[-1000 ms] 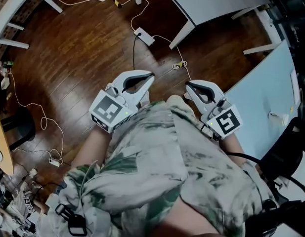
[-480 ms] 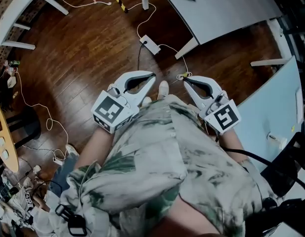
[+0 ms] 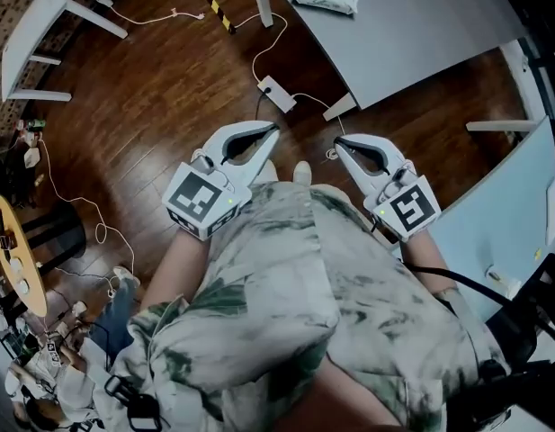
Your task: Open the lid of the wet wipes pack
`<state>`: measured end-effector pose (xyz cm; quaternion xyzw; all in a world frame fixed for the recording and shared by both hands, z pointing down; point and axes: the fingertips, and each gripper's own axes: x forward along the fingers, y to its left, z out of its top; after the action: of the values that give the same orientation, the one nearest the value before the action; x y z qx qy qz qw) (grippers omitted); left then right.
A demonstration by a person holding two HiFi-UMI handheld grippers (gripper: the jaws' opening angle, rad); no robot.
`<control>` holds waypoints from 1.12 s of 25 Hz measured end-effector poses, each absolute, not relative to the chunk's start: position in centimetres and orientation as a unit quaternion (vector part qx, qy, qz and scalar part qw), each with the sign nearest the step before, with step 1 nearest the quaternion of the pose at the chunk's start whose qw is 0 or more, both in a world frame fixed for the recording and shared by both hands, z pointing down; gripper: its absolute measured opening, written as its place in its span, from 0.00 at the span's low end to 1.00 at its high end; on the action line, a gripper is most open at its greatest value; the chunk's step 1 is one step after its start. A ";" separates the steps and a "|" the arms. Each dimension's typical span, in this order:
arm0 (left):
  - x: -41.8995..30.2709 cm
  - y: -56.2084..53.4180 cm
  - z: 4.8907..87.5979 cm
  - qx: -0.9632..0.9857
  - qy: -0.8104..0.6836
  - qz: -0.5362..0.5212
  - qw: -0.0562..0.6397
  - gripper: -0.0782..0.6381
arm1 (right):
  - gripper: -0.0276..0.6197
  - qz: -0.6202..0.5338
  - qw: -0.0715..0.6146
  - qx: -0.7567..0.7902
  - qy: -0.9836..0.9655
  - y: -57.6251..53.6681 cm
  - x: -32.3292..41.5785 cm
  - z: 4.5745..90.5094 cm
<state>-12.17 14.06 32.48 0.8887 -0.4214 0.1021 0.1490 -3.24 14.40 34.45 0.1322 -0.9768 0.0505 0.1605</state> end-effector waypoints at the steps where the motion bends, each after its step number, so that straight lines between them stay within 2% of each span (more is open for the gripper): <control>1: -12.3 13.4 32.6 0.890 -0.419 0.103 0.150 0.11 | 0.05 0.054 0.161 0.134 -0.976 13.8 -3.4 34.7; 10: -17.1 5.3 33.8 0.904 -0.386 0.102 0.155 0.11 | 0.05 0.064 0.183 0.167 -0.967 5.5 -7.8 35.7; 15: -19.6 0.2 33.3 0.920 -0.350 0.118 0.134 0.11 | 0.05 0.061 0.197 0.196 -0.959 -0.3 -10.5 35.7; 18: -20.3 -2.4 34.3 0.927 -0.328 0.137 0.115 0.11 | 0.05 0.059 0.209 0.220 -0.951 -3.8 -10.7 36.9; 28: -18.7 -11.6 38.8 0.921 -0.316 0.195 0.115 0.11 | 0.05 0.040 0.228 0.237 -0.943 -16.5 -8.9 43.3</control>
<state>-18.69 -11.60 38.84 0.9214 -0.3159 0.1948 0.1149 -8.93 -16.51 43.30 0.2372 -0.9434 0.0399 0.2285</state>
